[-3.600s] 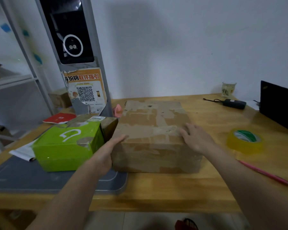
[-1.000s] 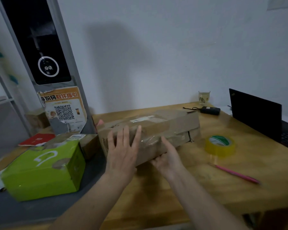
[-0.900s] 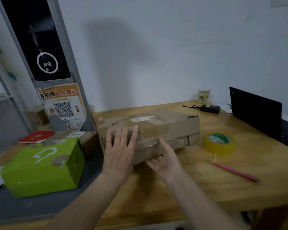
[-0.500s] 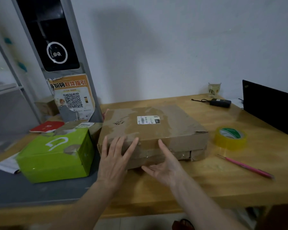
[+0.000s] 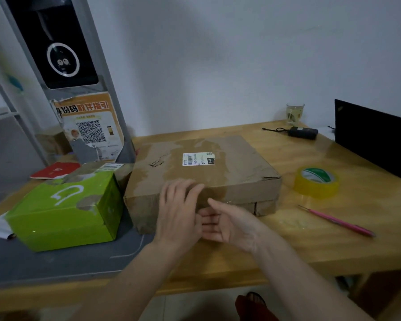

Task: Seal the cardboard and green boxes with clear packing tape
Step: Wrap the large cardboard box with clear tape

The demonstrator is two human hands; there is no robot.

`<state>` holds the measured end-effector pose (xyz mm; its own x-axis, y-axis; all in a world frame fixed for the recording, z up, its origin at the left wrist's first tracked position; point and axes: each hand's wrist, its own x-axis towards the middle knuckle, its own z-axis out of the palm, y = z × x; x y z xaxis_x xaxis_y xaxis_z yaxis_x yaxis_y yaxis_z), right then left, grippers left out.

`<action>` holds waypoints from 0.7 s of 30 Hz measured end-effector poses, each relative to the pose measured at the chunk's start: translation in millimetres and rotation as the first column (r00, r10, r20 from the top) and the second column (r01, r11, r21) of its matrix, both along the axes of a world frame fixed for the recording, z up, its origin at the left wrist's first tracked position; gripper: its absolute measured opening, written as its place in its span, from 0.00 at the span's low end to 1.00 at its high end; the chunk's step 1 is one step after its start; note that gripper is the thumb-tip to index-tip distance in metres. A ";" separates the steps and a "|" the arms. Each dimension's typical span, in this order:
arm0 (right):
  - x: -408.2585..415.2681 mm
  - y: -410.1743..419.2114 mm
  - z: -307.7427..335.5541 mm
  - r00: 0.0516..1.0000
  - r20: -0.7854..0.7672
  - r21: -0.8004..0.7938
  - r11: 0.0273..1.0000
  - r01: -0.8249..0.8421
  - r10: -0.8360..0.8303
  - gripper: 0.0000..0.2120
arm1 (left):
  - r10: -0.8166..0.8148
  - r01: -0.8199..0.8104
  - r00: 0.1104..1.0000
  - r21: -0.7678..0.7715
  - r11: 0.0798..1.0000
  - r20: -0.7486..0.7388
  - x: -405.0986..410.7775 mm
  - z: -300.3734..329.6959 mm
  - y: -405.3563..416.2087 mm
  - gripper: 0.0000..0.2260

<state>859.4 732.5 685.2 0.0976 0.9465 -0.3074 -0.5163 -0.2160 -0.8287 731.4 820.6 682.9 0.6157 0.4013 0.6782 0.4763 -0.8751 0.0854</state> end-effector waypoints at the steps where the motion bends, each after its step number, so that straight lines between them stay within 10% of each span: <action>1: 3.9 -3.3 1.8 1.000 0.023 0.044 0.999 0.008 -0.009 0.15 | -0.063 0.063 0.998 0.006 0.998 0.030 8.7 0.9 -5.4 0.20; 9: 83.6 -61.9 5.1 0.972 0.213 0.193 0.979 0.059 -0.100 0.13 | -0.344 0.355 0.922 -0.031 0.934 0.178 87.3 -9.1 -39.1 0.12; 14: 136.5 -94.2 6.2 0.887 0.271 0.180 0.925 0.335 -0.373 0.13 | -0.338 0.331 0.940 -0.356 0.874 0.046 142.2 -10.9 -79.0 0.18; 21: 200.6 -98.4 -15.0 0.218 0.756 0.299 0.622 0.723 -0.617 0.10 | -0.278 0.138 0.952 -0.632 0.763 -0.127 220.7 -19.1 -111.5 0.37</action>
<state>1060.0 634.1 670.2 0.9073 0.3810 0.1781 0.2741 -0.2144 -0.9375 952.2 709.1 663.8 0.8265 0.5310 0.1868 0.3558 -0.7500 0.5576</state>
